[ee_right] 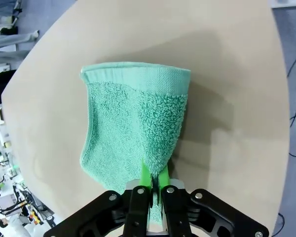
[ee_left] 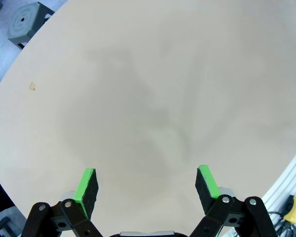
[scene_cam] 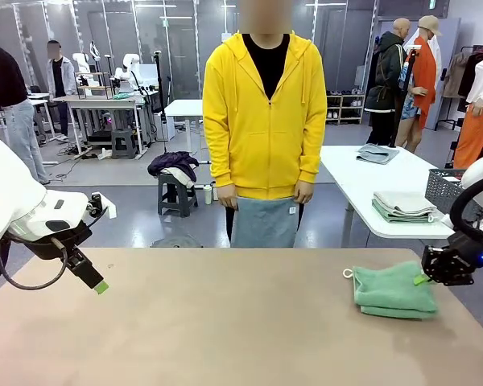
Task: Fold the towels and place them in the basket.
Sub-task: Place the folded Towel with hook on the right side of the table.
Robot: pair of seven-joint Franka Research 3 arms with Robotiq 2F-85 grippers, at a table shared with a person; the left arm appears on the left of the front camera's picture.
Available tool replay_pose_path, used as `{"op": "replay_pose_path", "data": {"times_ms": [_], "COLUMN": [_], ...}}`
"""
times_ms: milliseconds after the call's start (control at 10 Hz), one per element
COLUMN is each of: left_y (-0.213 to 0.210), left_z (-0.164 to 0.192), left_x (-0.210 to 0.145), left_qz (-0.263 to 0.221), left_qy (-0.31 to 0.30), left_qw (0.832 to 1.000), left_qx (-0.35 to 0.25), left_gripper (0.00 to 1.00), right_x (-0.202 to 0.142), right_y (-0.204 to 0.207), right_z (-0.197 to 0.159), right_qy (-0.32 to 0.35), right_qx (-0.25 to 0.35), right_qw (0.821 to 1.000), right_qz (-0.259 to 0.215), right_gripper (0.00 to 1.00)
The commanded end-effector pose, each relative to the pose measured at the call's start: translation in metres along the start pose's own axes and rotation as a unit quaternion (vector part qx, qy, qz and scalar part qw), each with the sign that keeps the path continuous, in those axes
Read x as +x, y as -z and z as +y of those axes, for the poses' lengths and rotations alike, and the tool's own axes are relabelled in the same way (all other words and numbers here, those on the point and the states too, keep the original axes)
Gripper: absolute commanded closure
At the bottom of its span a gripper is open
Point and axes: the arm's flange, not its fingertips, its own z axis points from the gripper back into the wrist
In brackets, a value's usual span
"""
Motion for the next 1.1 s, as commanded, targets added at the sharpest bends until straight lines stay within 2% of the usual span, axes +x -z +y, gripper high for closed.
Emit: {"op": "replay_pose_path", "data": {"times_ms": [0,100,200,300,500,700,800,900,1000], "left_y": [0.001,0.001,0.001,0.001,0.001,0.001,0.001,0.001,0.001], "left_z": [-0.001,-0.001,-0.001,-0.001,-0.001,-0.001,-0.001,-0.001,-0.001], "left_x": [0.002,0.002,0.002,0.002,0.002,0.002,0.002,0.002,0.002], "left_qz": [-0.001,-0.001,-0.001,-0.001,-0.001,-0.001,-0.001,-0.001,-0.001], "left_qy": [-0.005,-0.005,-0.005,-0.005,-0.005,-0.005,-0.005,-0.005,-0.005], "left_qw": [1.0,1.0,1.0,1.0,1.0,1.0,1.0,1.0,1.0], "left_qx": [0.007,0.007,0.007,0.007,0.007,0.007,0.007,0.007,0.007], "left_gripper": [0.0,0.0,0.0,0.0,0.0,0.0,0.0,0.0,0.0], "right_x": [0.002,0.003,0.003,0.001,-0.002,-0.007,-0.009,-0.008,-0.005], "right_y": [-0.008,-0.011,-0.013,-0.017,-0.028,-0.037,-0.038,-0.034,-0.029], "right_z": [0.007,0.009,0.011,0.014,0.019,0.029,0.036,0.044,0.055], "right_qy": [0.019,0.019,0.021,0.017,0.015,0.006,-0.001,-0.001,0.006], "right_qx": [-0.033,-0.036,-0.05,-0.053,-0.068,-0.074,-0.083,-0.105,-0.116], "right_qw": [0.999,0.999,0.998,0.998,0.997,0.997,0.996,0.993,0.992], "right_qz": [-0.008,-0.011,-0.018,-0.02,-0.028,-0.034,-0.035,-0.044,-0.049], "right_gripper": [0.81,0.61,0.48,0.28,0.0,0.0,0.12,0.03,0.03]}}
